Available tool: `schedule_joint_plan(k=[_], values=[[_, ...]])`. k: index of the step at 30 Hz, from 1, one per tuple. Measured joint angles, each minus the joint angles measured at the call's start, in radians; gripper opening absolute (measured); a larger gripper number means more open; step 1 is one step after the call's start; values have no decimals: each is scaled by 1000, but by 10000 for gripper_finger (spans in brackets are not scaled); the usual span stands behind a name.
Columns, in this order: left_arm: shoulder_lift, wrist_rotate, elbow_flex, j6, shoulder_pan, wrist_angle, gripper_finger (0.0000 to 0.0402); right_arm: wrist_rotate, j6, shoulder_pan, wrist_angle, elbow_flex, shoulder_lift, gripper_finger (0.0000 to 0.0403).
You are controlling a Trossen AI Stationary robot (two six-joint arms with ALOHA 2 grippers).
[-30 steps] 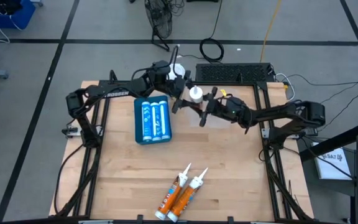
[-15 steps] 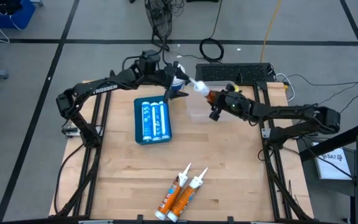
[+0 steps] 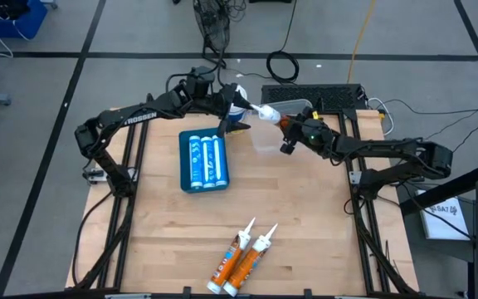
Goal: Pick & place silicon tubes, Sealant and Lysol wipes
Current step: Put the orange caulk tube into the transparent bin
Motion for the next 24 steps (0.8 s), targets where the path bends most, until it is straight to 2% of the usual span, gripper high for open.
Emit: schedule_joint_plan(k=[3, 7, 16, 18, 21, 24], values=[[0, 0, 0, 0, 0, 0, 351, -6, -103, -10, 70, -1, 0, 189], [0, 0, 0, 0, 0, 0, 351, -4, -133, -22, 96, 30, -1, 189], [1, 0, 0, 9, 0, -10, 351, -27, -170, -32, -84, 228, 1, 189], [1, -12, 0, 13, 0, -15, 351, -117, -212, -56, -165, 286, 9, 189], [1, -46, 0, 14, 0, -17, 351, -306, -285, -102, -431, 402, 49, 189], [1, -56, 0, 14, 1, -24, 351, -460, -248, -159, -581, 501, 121, 189]])
